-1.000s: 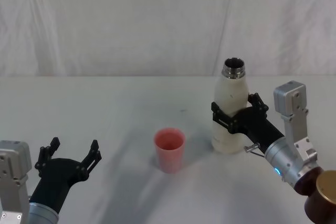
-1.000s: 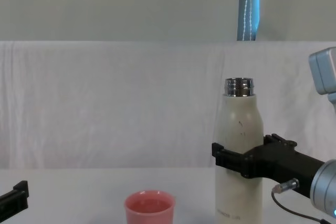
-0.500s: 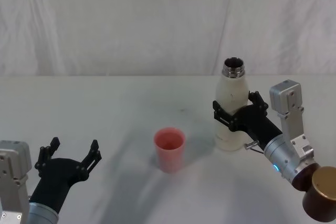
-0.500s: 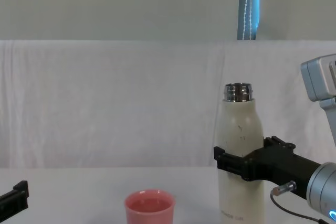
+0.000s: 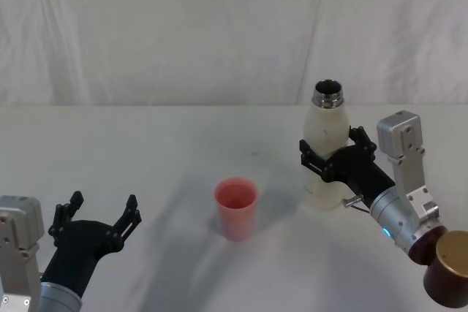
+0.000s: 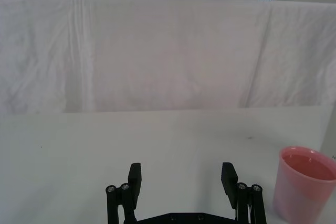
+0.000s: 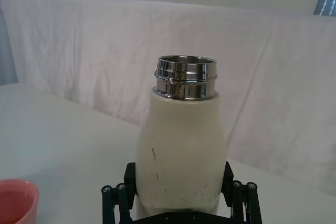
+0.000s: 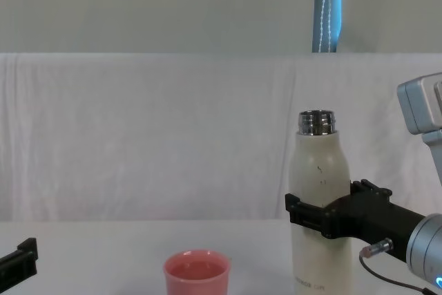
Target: Grasp the thermos with one hand and pour water into the cup lid.
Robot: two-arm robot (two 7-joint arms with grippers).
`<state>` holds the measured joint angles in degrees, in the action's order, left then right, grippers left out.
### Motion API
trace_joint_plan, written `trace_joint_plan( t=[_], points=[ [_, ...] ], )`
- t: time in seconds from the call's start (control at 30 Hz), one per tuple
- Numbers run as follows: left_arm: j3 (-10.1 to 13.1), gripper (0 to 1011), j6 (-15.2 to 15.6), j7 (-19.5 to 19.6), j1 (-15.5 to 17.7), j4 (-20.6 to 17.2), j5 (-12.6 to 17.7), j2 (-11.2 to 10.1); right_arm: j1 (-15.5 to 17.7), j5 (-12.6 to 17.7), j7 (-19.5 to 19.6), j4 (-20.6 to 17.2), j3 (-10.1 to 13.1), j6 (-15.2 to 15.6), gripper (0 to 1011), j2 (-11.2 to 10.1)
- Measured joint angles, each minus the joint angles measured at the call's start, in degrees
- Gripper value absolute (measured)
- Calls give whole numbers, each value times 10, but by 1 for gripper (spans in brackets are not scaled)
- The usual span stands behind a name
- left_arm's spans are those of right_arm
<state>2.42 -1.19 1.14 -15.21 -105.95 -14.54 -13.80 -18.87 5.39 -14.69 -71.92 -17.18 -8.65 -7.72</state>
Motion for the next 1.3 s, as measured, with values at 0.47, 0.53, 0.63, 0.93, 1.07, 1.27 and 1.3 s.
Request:
trace_joint_plan(
  t=[0.47,0.53,0.63,0.93,1.07,1.27,1.3],
  points=[
    [0,1001,0,0,0,0,0,0,4,-1,7,-3,7,7,962,4],
    [0,1001,0,0,0,0,0,0,5,-1,8,-3,8,9,962,5],
    [0,1001,0,0,0,0,0,0,6,-1,9,-4,9,10,962,6],
    [0,1001,0,0,0,0,0,0,7,-2,13,-6,11,16,962,9],
    [0,1001,0,0,0,0,0,0,7,-3,14,-7,11,19,962,10],
    [0,1001,0,0,0,0,0,0,7,-3,14,-7,11,19,962,10],
    [0,1001,0,0,0,0,0,0,7,-3,14,-7,11,19,962,10]
  ],
)
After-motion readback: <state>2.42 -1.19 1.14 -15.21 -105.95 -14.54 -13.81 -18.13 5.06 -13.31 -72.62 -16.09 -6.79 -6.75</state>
